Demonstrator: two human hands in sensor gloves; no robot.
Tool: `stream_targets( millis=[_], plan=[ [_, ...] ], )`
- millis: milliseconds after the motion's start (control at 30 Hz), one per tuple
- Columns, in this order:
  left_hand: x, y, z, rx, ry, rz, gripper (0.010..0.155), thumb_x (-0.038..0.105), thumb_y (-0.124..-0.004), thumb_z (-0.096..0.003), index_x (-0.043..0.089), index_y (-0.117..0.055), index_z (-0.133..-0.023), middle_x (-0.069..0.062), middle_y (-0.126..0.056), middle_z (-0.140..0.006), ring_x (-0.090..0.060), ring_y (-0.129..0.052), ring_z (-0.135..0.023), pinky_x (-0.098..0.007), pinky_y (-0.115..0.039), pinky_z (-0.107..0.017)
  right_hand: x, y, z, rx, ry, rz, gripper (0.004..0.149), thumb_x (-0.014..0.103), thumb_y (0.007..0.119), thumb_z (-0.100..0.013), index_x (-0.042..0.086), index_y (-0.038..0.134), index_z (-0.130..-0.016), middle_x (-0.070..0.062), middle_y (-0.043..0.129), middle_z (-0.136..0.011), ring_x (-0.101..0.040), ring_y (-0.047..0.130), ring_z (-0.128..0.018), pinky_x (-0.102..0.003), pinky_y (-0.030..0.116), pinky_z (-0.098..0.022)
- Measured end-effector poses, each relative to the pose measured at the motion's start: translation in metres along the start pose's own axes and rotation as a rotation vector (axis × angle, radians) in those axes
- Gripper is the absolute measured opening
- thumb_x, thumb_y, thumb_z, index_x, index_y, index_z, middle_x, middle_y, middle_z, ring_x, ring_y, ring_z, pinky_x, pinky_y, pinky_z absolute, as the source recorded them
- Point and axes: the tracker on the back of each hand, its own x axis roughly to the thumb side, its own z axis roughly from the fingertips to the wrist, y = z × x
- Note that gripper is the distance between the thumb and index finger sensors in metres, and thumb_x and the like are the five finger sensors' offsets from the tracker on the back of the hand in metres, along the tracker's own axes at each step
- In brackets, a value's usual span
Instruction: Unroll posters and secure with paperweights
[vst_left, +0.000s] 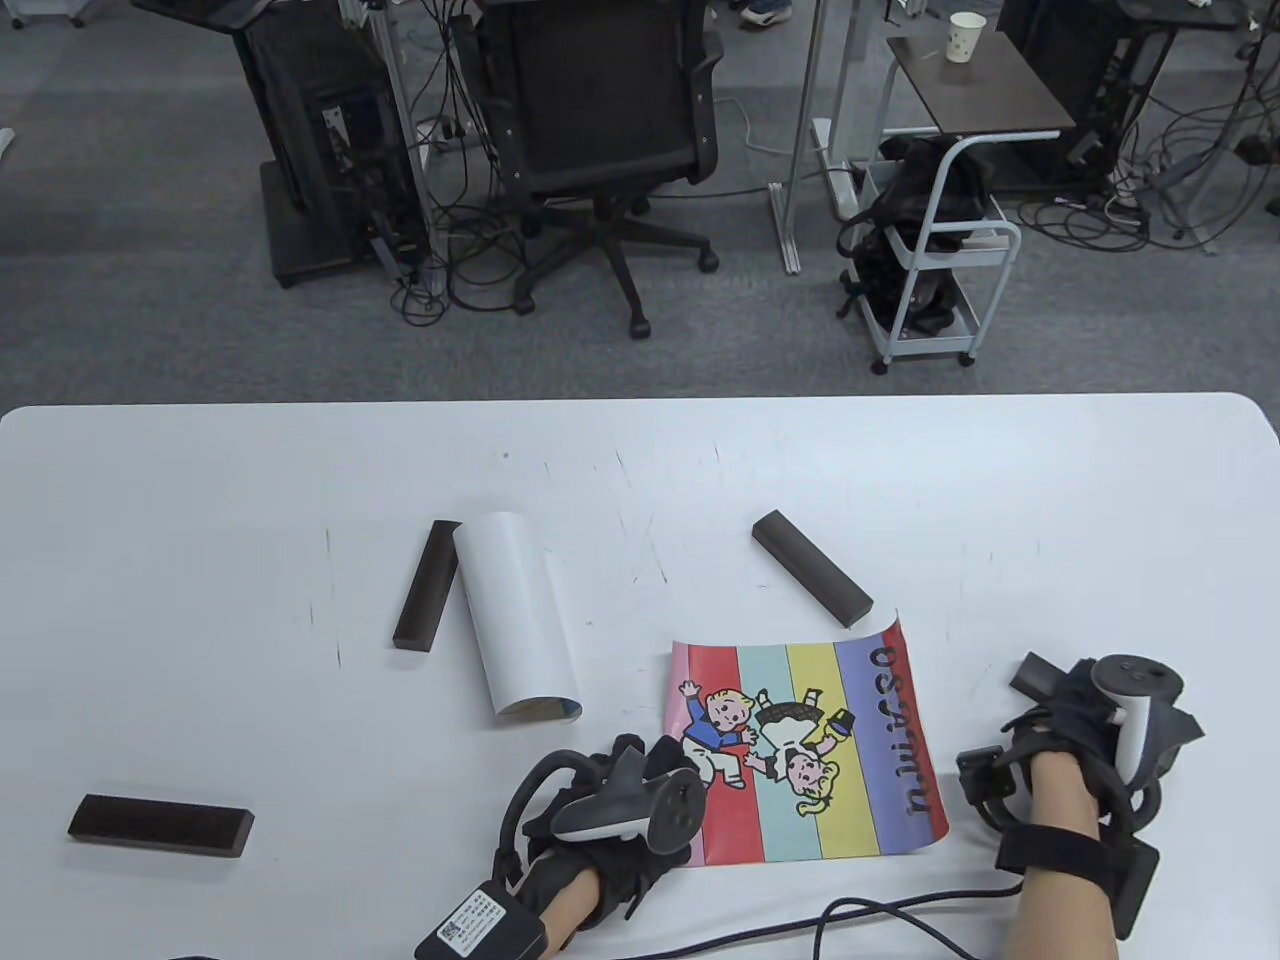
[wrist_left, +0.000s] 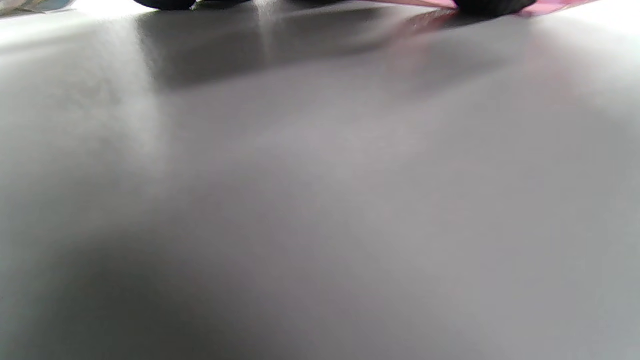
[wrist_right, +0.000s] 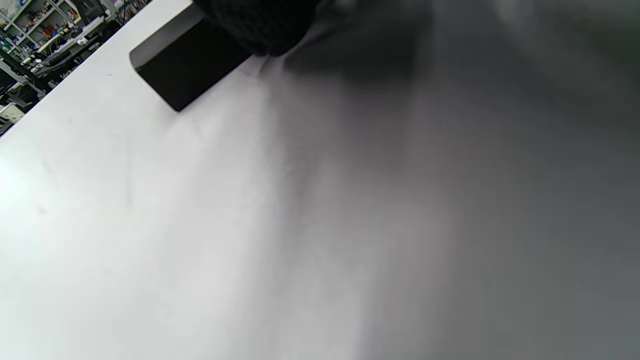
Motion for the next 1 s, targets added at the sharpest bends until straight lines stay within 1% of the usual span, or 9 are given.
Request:
stream_targets(
  millis=[67, 167, 233, 267, 367, 533, 667, 767, 1000],
  plan=[
    [0.0, 0.0, 0.0, 0.0, 0.0, -0.001, 0.072, 0.056, -0.061, -0.0457, 0.029, -0.034, -0.107, -0.002, -0.028, -0.115, -0.041, -0.035, -0.106, -0.057, -0.049, -0.073, 0.004, -0.002, 0.003, -0.049, 0.037, 0.078, 0.068, 0.022, 0.073, -0.05, 0.046, 0.031, -0.098, 0.015, 0.026, -0.113, -0.029, 0.001, -0.102, -0.046, 0.022, -0.074],
    [0.0, 0.0, 0.0, 0.0, 0.0, -0.001, 0.072, 0.056, -0.061, -0.0457, 0.029, -0.034, -0.107, -0.002, -0.028, -0.115, -0.041, -0.035, -0.106, -0.057, -0.049, -0.073, 0.01, -0.003, 0.011, -0.085, 0.078, 0.226, 0.065, 0.031, 0.079, -0.047, 0.042, 0.042, -0.099, 0.012, 0.039, -0.11, -0.027, 0.018, -0.103, -0.045, 0.034, -0.071],
    [0.0, 0.0, 0.0, 0.0, -0.001, -0.002, 0.072, 0.056, -0.061, -0.0458, 0.029, -0.034, -0.107, -0.002, -0.028, -0.115, -0.042, -0.034, -0.106, -0.057, -0.049, -0.073, 0.013, -0.005, 0.015, -0.097, 0.078, 0.274, 0.069, 0.021, 0.084, -0.042, 0.039, 0.049, -0.099, 0.008, 0.048, -0.108, -0.025, 0.025, -0.103, -0.044, 0.029, -0.076],
    [0.0, 0.0, 0.0, -0.001, -0.001, -0.002, 0.072, 0.056, -0.061, -0.0458, 0.029, -0.034, -0.107, -0.002, -0.028, -0.115, -0.042, -0.035, -0.106, -0.057, -0.049, -0.073, 0.013, -0.006, 0.017, -0.094, 0.081, 0.287, 0.07, 0.028, 0.087, -0.039, 0.036, 0.052, -0.099, 0.004, 0.053, -0.105, -0.026, 0.031, -0.102, -0.045, 0.031, -0.076],
    [0.0, 0.0, 0.0, 0.0, -0.001, -0.002, 0.072, 0.056, -0.061, -0.0458, 0.029, -0.034, -0.107, -0.002, -0.028, -0.115, -0.042, -0.034, -0.106, -0.057, -0.049, -0.073, 0.011, -0.008, 0.021, -0.031, 0.044, 0.253, 0.072, 0.033, 0.091, -0.035, 0.027, 0.057, -0.098, -0.006, 0.062, -0.099, -0.032, 0.059, -0.092, -0.049, 0.051, -0.071],
    [0.0, 0.0, 0.0, 0.001, 0.0, 0.0, 0.072, 0.056, -0.061, -0.0457, 0.029, -0.034, -0.107, -0.002, -0.028, -0.115, -0.042, -0.035, -0.106, -0.057, -0.049, -0.073, 0.014, -0.028, 0.036, -0.021, -0.011, 0.151, 0.073, 0.036, 0.09, -0.035, 0.016, 0.059, -0.098, -0.015, 0.067, -0.093, -0.038, 0.07, -0.082, -0.051, 0.06, -0.062],
    [0.0, 0.0, 0.0, 0.0, -0.001, -0.003, 0.072, 0.056, -0.061, -0.0458, 0.029, -0.034, -0.107, -0.002, -0.028, -0.115, -0.042, -0.035, -0.106, -0.057, -0.049, -0.073, 0.033, -0.059, 0.068, -0.027, -0.154, 0.065, 0.071, 0.031, 0.088, -0.036, 0.012, 0.058, -0.097, -0.018, 0.069, -0.089, -0.039, 0.073, -0.076, -0.051, 0.062, -0.058],
    [0.0, 0.0, 0.0, 0.0, -0.001, -0.002, 0.072, 0.056, -0.061, -0.0457, 0.029, -0.034, -0.107, -0.002, -0.028, -0.115, -0.041, -0.035, -0.106, -0.057, -0.049, -0.073, 0.051, -0.074, 0.099, -0.034, -0.307, 0.044, 0.074, 0.046, 0.088, -0.037, 0.008, 0.06, -0.095, -0.02, 0.073, -0.084, -0.04, 0.078, -0.069, -0.05, 0.066, -0.052],
    [0.0, 0.0, 0.0, 0.001, 0.0, -0.001, 0.072, 0.056, -0.061, -0.0458, 0.029, -0.034, -0.107, -0.001, -0.028, -0.115, -0.041, -0.035, -0.106, -0.057, -0.049, -0.073, 0.082, -0.061, 0.162, -0.07, -0.609, 0.187, 0.075, 0.056, 0.086, -0.038, 0.006, 0.067, -0.091, -0.019, 0.082, -0.076, -0.036, 0.087, -0.058, -0.045, 0.075, -0.043]
  ],
)
